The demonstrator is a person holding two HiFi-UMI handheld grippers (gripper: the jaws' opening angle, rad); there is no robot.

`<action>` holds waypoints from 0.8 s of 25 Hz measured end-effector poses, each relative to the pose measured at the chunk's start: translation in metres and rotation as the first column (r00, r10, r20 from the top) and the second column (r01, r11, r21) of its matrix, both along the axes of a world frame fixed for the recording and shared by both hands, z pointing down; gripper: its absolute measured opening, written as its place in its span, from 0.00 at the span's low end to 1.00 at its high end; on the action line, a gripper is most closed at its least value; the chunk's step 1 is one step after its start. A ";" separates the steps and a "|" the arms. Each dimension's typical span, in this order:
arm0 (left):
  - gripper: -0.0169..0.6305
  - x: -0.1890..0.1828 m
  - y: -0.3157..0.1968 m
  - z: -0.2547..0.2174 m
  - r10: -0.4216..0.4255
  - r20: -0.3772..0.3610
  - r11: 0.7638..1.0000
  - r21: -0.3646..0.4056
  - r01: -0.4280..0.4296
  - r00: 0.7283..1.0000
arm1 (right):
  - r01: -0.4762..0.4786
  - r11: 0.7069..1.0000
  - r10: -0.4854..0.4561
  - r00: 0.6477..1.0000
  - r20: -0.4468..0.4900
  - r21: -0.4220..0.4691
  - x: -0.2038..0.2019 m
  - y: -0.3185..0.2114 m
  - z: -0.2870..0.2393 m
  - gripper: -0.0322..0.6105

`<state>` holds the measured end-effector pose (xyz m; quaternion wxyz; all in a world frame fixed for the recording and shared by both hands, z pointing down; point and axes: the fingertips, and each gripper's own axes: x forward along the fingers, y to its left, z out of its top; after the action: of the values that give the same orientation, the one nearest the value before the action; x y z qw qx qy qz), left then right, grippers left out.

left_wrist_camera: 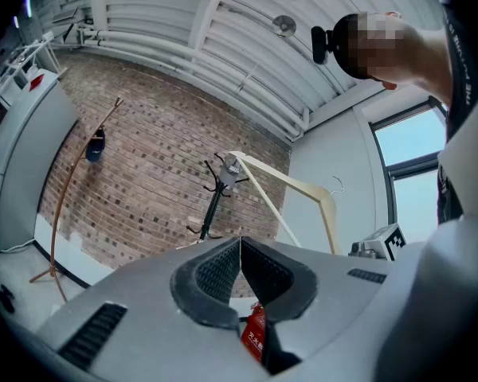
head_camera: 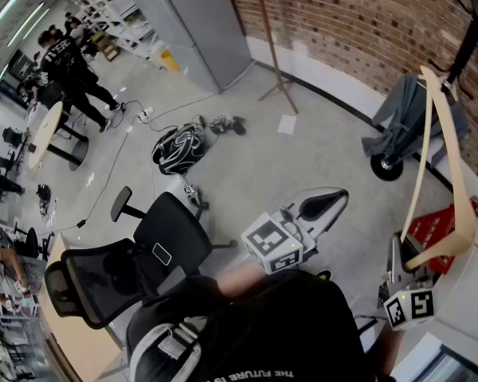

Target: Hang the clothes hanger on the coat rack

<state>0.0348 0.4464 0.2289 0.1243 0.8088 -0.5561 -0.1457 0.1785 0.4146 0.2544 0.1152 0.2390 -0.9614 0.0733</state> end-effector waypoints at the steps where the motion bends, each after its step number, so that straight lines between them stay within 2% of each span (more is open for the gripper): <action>1: 0.06 -0.013 -0.005 -0.003 -0.039 0.025 0.999 0.007 0.039 0.999 | 0.033 0.999 -0.033 0.999 0.024 0.010 -0.013 -0.009 -0.001 0.12; 4: 0.06 -0.038 -0.018 -0.012 -0.128 0.076 0.992 0.026 0.126 0.989 | 0.102 0.994 -0.104 0.992 0.071 0.035 -0.037 -0.033 -0.003 0.12; 6: 0.06 -0.039 -0.023 -0.014 -0.147 0.084 0.989 0.030 0.145 0.985 | 0.111 0.993 -0.114 0.991 0.074 0.042 -0.035 -0.039 -0.004 0.12; 20: 0.06 -0.029 -0.026 -0.003 -0.108 0.077 0.994 0.015 0.107 0.991 | 0.042 0.999 -0.043 0.997 0.063 0.014 -0.018 -0.037 0.008 0.12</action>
<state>0.0060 0.4199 0.2262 0.0901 0.7833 -0.6025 -0.1240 0.1604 0.3772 0.2625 0.0846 0.2168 -0.9699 0.0722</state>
